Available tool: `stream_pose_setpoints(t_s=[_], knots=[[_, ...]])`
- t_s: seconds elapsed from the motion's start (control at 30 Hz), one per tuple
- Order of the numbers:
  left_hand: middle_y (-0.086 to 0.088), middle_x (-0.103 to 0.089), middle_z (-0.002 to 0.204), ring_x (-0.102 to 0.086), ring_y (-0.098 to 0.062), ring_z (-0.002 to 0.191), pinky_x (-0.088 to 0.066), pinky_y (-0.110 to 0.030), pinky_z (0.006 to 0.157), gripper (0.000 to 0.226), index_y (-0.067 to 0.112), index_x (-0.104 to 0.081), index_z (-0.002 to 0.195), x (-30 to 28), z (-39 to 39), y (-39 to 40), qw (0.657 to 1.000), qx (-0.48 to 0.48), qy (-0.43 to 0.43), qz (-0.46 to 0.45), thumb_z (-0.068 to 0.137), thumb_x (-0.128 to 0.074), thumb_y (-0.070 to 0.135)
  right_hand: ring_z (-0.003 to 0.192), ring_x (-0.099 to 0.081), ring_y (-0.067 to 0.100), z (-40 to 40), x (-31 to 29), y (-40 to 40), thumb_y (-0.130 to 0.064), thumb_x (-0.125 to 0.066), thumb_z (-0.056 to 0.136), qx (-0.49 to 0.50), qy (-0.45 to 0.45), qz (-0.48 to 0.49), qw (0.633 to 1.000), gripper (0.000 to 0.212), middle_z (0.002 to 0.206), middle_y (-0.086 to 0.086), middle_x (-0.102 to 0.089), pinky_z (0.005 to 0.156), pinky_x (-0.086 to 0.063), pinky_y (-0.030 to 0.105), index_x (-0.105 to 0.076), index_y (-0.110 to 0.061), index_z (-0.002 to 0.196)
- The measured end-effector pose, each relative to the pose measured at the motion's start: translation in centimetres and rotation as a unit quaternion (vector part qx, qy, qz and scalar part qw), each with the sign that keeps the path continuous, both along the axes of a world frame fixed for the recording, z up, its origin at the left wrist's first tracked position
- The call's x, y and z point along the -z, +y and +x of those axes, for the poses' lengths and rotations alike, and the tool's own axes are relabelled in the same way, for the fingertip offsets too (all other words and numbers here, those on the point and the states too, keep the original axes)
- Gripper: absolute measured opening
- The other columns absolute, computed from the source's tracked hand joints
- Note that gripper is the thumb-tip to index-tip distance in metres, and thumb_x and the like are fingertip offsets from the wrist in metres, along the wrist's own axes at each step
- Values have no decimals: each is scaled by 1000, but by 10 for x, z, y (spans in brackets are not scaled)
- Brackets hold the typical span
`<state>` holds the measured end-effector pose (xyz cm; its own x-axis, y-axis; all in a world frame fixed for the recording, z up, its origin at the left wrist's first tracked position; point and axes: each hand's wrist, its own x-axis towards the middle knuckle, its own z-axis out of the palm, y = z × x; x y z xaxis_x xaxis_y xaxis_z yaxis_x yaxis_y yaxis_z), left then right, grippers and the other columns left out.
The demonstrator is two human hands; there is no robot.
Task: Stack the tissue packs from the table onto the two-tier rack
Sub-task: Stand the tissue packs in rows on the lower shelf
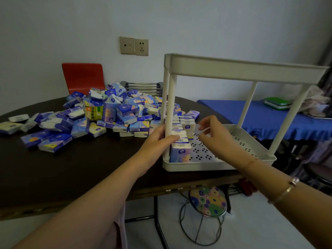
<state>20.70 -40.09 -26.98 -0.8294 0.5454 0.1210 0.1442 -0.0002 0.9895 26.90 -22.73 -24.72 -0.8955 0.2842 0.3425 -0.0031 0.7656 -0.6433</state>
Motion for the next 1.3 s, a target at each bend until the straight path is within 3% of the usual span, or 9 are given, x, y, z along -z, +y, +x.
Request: stream_pose_setpoints(t_s=[0.1,0.2,0.33,0.53,0.63,0.77,0.93,1.13,1.3], knots=[[18,-46,126,-39,5,116,-34,-9,87,43,25,-48,134,-2,2,-25,998,2,37,-42,92,-58,19,87,-56,6,30,-11,-28,-12,-54,88,-39,56,4,998,20,102,-6,-56,64,-46,15,-48,-23,104],[14,-43,132,-34,3,120,-30,-9,87,46,26,-49,135,1,-4,-57,997,-15,48,-52,91,-58,17,79,-55,3,42,-19,-56,-11,-54,88,-78,83,-6,993,19,97,-9,-58,62,-46,14,-49,-25,100],[8,-38,147,-27,-12,140,-25,-27,101,44,34,-50,130,9,-22,-105,990,-85,75,-88,90,-59,17,83,-56,2,35,-21,-97,-13,-54,89,-125,71,4,990,20,98,-10,-57,65,-47,17,-51,-26,102],[6,-41,145,-33,-14,136,-28,-28,101,42,33,-54,126,26,-57,-177,967,-205,90,-118,89,-60,13,82,-56,3,-3,-10,-155,-14,-55,90,-172,29,23,984,19,102,-11,-55,67,-48,13,-52,-25,105],[1,-43,142,-34,-16,136,-29,-28,105,41,24,-53,126,36,-69,-207,933,-278,146,-178,89,-59,8,81,-57,7,-33,0,-175,-14,-56,89,-170,11,47,984,19,103,-7,-56,69,-49,18,-53,-22,107],[0,-28,153,-10,-17,146,-18,-39,119,56,19,-41,140,52,-86,-238,844,-345,254,-324,88,-62,17,75,-52,2,-76,19,-192,-15,-57,89,-163,-15,62,985,19,98,-6,-54,61,-42,10,-51,-23,105],[-9,-37,145,-29,-24,138,-31,-39,112,68,10,-36,141,63,-108,-249,811,-459,214,-293,85,-65,36,87,-50,12,-123,54,-210,-13,-57,87,-166,-22,84,982,24,108,2,-53,73,-35,19,-51,-19,109],[-3,-40,145,-33,-24,135,-31,-39,112,62,17,-42,139,70,-122,-249,786,-408,194,-422,88,-58,48,126,-38,15,-164,69,-243,-16,-52,91,-210,-22,129,969,43,133,0,-43,104,-28,23,-44,-20,133],[-1,-57,102,-54,-21,98,-42,-32,75,35,18,-46,102,62,-111,-244,810,-419,221,-346,82,-68,35,145,-14,18,-197,70,-267,-21,-49,94,-232,-16,135,963,56,156,1,-22,115,-13,28,-31,-18,146]])
